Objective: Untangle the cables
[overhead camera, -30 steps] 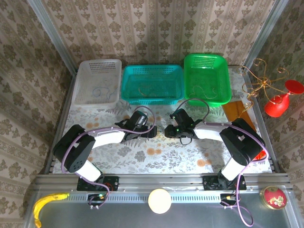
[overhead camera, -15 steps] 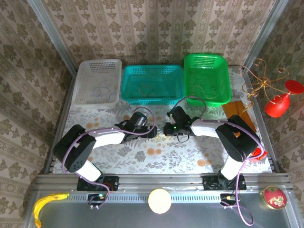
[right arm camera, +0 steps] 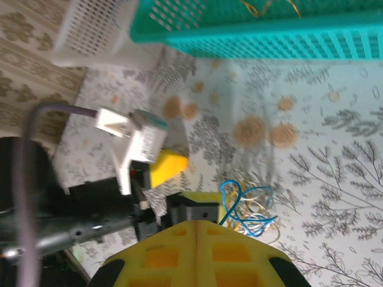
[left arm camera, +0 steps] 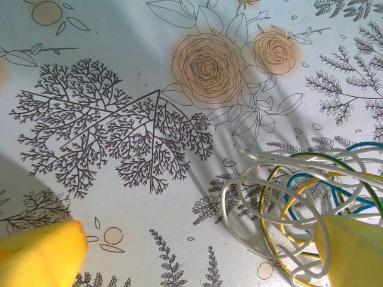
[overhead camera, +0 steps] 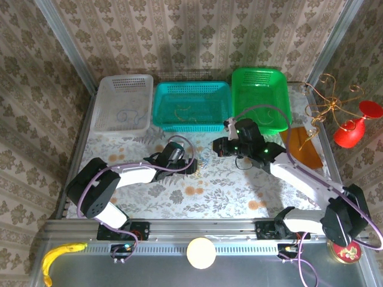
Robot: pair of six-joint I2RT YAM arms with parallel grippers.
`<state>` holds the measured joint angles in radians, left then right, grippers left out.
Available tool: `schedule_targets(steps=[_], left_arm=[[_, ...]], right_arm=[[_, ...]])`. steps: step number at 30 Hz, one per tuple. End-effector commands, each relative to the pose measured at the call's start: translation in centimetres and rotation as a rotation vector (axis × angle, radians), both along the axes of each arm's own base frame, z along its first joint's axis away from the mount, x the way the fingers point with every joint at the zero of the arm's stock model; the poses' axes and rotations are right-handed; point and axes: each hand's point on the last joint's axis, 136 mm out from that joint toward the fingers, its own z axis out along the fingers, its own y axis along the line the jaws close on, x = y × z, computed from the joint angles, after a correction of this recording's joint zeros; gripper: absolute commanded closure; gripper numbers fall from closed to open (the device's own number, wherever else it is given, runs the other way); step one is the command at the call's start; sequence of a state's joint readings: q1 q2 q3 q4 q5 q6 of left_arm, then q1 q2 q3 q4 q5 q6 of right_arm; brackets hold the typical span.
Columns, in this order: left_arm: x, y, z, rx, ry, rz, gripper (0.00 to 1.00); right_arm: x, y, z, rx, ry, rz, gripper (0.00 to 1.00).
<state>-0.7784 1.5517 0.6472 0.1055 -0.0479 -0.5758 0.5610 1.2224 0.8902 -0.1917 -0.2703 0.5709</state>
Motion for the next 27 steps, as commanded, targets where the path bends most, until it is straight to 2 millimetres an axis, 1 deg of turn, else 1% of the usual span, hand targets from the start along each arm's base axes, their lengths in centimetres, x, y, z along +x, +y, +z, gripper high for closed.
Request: schedule_targets(steps=[1, 3, 6, 9, 13, 16, 18, 20, 22, 25, 27], left_arm=[[-1.8, 1.3, -2.2, 0.033, 0.092, 0.002, 0.00], [-1.9, 1.3, -1.4, 0.026, 0.077, -0.003, 0.00], [-1.9, 1.4, 0.8, -0.008, 0.038, -0.017, 0.00], [-2.2, 1.4, 3.9, -0.061, -0.021, -0.050, 0.00], [-2.7, 1.0, 8.8, -0.149, -0.119, -0.126, 0.00], [-3.0, 0.4, 11.8, -0.209, -0.193, -0.186, 0.00], [-3.1, -0.3, 13.3, -0.246, -0.231, -0.225, 0.00], [-3.1, -1.1, 14.0, -0.275, -0.251, -0.260, 0.00], [-2.9, -2.2, 14.1, -0.294, -0.259, -0.293, 0.00], [-2.7, -4.1, 13.4, -0.304, -0.261, -0.346, 0.00], [-2.7, -5.6, 12.9, -0.314, -0.265, -0.380, 0.00]], right_arm=[[-0.8, -0.4, -0.2, -0.026, 0.030, 0.015, 1.00], [-0.7, -0.5, -0.1, -0.025, 0.028, 0.011, 1.00], [-0.8, -0.5, 0.0, -0.020, 0.024, 0.006, 1.00], [-0.8, -0.7, 0.8, -0.009, 0.006, 0.001, 1.00], [-1.1, -0.8, 1.9, -0.004, -0.012, 0.006, 1.00], [-1.3, -0.8, 2.8, 0.000, -0.023, 0.017, 1.00], [-1.4, -0.6, 3.4, 0.010, -0.029, 0.026, 1.00], [-1.4, -0.5, 4.0, 0.020, -0.034, 0.031, 1.00], [-1.4, -0.4, 4.6, 0.031, -0.039, 0.036, 1.00], [-1.5, -0.1, 5.5, 0.050, -0.045, 0.041, 1.00], [-1.6, 0.0, 5.6, 0.059, -0.042, 0.044, 1.00]])
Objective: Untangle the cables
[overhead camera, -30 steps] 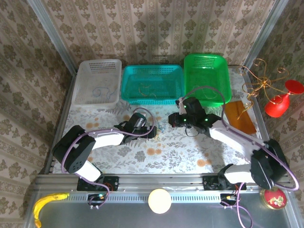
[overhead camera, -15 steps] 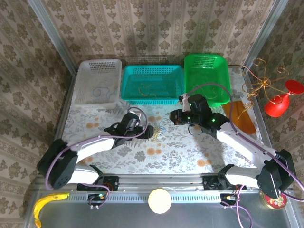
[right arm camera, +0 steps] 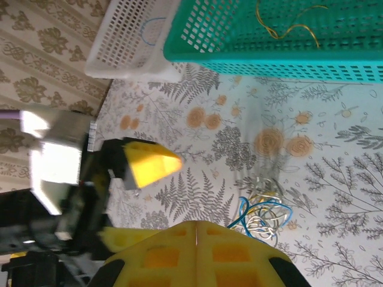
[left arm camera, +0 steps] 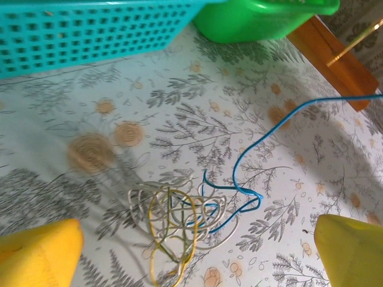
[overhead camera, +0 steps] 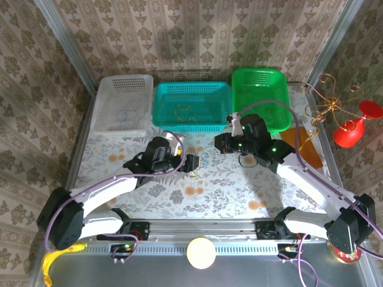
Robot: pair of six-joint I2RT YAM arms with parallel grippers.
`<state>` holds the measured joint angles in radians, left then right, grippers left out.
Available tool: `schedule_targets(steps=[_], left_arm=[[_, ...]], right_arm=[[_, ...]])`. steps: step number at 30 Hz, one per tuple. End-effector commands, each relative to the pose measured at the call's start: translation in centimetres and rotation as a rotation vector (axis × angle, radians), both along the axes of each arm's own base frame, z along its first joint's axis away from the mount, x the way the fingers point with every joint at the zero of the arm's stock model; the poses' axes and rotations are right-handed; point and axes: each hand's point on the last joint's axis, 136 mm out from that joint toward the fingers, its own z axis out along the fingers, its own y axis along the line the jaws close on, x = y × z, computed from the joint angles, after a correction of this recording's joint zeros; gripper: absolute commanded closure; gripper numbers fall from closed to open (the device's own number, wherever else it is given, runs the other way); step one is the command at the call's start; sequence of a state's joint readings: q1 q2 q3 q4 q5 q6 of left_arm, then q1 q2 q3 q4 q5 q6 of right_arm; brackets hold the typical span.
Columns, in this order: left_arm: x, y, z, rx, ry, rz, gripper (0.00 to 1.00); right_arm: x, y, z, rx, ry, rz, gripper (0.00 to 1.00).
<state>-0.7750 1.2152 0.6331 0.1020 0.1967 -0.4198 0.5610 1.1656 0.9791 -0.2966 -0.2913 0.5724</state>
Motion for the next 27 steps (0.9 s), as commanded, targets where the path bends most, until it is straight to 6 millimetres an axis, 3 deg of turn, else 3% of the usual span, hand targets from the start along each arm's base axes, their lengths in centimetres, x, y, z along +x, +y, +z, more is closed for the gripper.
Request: schedule_targets(steps=[1, 7, 11, 18, 27], left_arm=[[0.4, -3.3, 1.2, -0.059, -0.076, -0.099, 0.00], [3.2, -5.0, -0.9, -0.067, -0.100, -0.023, 0.00], [3.7, -5.9, -2.5, -0.074, -0.082, -0.029, 0.10], [2.4, -6.1, -6.5, -0.055, -0.003, -0.053, 0.33], [0.2, -4.1, -8.8, -0.062, 0.046, -0.032, 0.44]], right_arm=[[-0.7, 0.3, 1.7, 0.031, -0.013, 0.029, 1.00], [-1.3, 0.8, 2.3, 0.069, -0.009, 0.036, 1.00], [-1.3, 1.0, 4.4, 0.100, -0.035, 0.044, 1.00], [-1.1, 2.3, 12.0, 0.198, -0.134, 0.099, 1.00], [-0.5, 1.3, 23.9, 0.348, -0.317, 0.096, 1.00]])
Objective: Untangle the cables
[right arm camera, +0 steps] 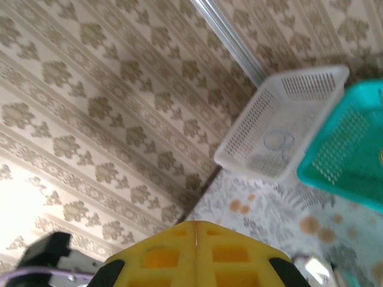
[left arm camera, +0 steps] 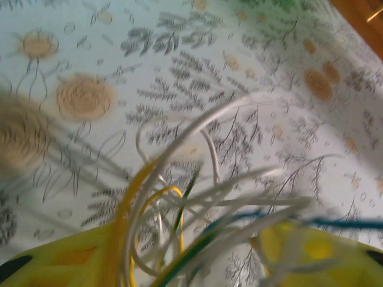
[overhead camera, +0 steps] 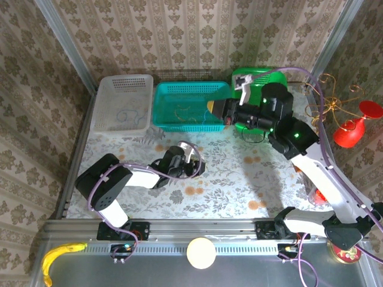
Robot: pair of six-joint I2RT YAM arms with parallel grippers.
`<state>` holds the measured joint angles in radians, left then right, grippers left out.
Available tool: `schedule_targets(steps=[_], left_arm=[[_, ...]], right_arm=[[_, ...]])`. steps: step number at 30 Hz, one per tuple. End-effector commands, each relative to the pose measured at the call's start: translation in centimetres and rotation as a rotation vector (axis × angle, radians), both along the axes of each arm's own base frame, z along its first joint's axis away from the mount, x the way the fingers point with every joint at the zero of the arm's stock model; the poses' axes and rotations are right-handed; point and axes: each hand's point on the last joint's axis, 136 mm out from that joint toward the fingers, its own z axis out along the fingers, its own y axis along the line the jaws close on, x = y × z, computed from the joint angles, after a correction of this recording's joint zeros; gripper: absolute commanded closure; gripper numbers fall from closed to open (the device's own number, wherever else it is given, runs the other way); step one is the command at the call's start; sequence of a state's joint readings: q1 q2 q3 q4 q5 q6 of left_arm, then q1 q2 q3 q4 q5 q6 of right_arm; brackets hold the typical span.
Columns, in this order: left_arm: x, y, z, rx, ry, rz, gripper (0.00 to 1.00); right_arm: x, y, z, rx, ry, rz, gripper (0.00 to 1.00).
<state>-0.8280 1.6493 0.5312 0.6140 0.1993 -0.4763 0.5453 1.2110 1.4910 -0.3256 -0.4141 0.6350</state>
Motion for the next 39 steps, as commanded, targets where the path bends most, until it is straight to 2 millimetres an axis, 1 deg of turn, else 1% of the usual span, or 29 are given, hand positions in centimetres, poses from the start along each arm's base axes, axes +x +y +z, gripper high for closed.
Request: schedule_targets(steps=[1, 4, 7, 10, 12, 13, 15, 19, 23, 25, 27, 30, 32, 34, 36, 39], left_arm=[[-0.6, -0.3, 1.0, -0.057, -0.010, -0.005, 0.45], [-0.9, -0.1, 0.7, -0.059, -0.005, -0.006, 0.46], [-1.1, -0.2, 0.6, -0.063, 0.000, -0.009, 0.47], [-1.2, -0.3, 0.3, -0.066, 0.007, -0.014, 0.51], [-1.2, -0.4, 0.4, -0.074, 0.007, -0.015, 0.52], [-1.3, -0.4, 0.5, -0.080, 0.008, -0.016, 0.51], [-1.4, -0.5, 0.9, -0.089, 0.007, -0.022, 0.47], [-1.8, -0.3, 2.4, -0.101, -0.010, -0.037, 0.33], [-2.3, -0.5, 5.4, -0.117, -0.062, -0.086, 0.23], [-2.7, -0.9, 7.3, -0.127, -0.100, -0.122, 0.19], [-2.8, -1.1, 9.1, -0.133, -0.137, -0.144, 0.17], [-2.6, -1.6, 11.7, -0.147, -0.188, -0.163, 0.14], [-2.1, -1.8, 12.9, -0.150, -0.216, -0.160, 0.12], [-1.5, -2.1, 13.7, -0.143, -0.241, -0.150, 0.11], [-0.7, -2.1, 14.0, -0.131, -0.260, -0.122, 0.11], [0.6, -1.7, 13.4, -0.109, -0.284, -0.058, 0.13]], right_arm=[[-0.4, -0.6, 3.7, 0.063, -0.035, 0.015, 1.00], [-0.4, -1.8, 6.9, 0.111, -0.093, -0.017, 1.00], [-0.4, -3.2, 9.2, 0.148, -0.130, -0.049, 1.00], [-0.2, -4.3, 10.7, 0.179, -0.148, -0.076, 1.00], [-0.2, -4.4, 11.0, 0.184, -0.146, -0.075, 1.00], [-0.1, -4.4, 10.8, 0.179, -0.141, -0.073, 1.00], [0.1, -4.1, 9.8, 0.167, -0.117, -0.066, 1.00], [0.6, -3.8, 6.7, 0.137, -0.061, -0.062, 1.00], [0.9, -3.5, 4.6, 0.132, -0.022, -0.056, 1.00], [1.0, -3.1, 3.8, 0.134, -0.003, -0.046, 1.00], [0.9, -2.6, 3.2, 0.134, 0.011, -0.034, 1.00], [0.6, -1.4, 2.8, 0.134, 0.023, -0.001, 1.00], [0.2, -0.5, 2.7, 0.132, 0.027, 0.022, 1.00], [-0.2, 0.4, 2.7, 0.129, 0.026, 0.045, 1.00], [-0.6, 1.0, 2.7, 0.125, 0.026, 0.062, 1.00], [-0.9, 1.4, 2.8, 0.120, 0.023, 0.068, 1.00]])
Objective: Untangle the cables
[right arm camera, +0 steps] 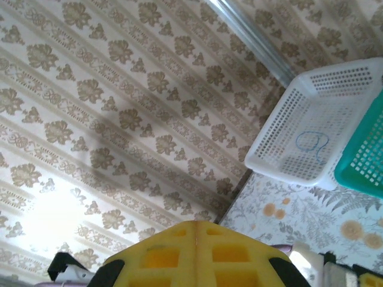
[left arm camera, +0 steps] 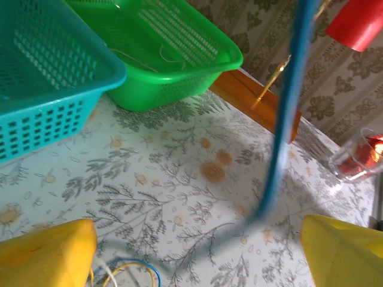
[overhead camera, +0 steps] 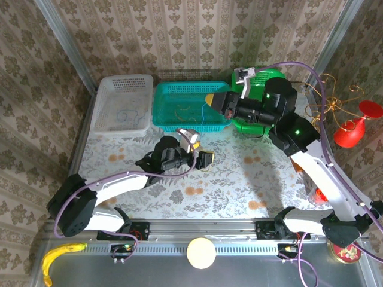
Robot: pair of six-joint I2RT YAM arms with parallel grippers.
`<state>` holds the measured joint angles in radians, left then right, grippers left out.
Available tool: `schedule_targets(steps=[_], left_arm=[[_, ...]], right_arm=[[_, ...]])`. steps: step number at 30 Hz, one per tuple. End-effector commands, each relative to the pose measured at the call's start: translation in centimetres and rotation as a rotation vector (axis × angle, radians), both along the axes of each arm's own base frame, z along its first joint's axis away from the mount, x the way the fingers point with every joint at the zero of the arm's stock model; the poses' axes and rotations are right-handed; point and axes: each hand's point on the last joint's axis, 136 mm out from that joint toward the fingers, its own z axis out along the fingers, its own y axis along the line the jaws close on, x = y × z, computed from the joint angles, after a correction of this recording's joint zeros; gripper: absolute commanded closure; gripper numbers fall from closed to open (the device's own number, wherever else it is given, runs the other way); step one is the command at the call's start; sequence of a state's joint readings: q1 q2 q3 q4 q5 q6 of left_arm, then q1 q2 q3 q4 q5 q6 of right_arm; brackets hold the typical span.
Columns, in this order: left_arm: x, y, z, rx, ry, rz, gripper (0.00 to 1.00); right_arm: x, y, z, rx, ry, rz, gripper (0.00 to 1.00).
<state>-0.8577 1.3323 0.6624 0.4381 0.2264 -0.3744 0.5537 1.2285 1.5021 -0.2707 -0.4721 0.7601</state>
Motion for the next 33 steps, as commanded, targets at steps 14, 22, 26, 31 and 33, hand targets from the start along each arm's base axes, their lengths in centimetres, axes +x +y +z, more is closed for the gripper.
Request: schedule_targets(steps=[14, 22, 26, 31, 33], left_arm=[[1.1, 0.2, -9.7, 0.035, 0.113, 0.064, 0.64], [0.4, 0.4, -13.1, 0.006, 0.179, 0.066, 0.70], [0.1, 0.6, -13.6, -0.011, 0.191, 0.069, 0.69], [0.0, 0.6, -13.0, -0.029, 0.186, 0.068, 0.66], [0.0, 0.6, -12.2, -0.041, 0.178, 0.066, 0.62]], right_arm=[[-1.1, 0.8, 9.2, 0.090, -0.149, 0.064, 1.00], [-1.1, -1.7, 17.0, 0.162, -0.273, 0.016, 1.00], [-0.9, -3.5, 19.2, 0.201, -0.306, -0.024, 1.00], [-0.2, -4.0, 18.5, 0.185, -0.298, -0.047, 1.00], [0.1, -4.0, 17.6, 0.169, -0.286, -0.059, 1.00]])
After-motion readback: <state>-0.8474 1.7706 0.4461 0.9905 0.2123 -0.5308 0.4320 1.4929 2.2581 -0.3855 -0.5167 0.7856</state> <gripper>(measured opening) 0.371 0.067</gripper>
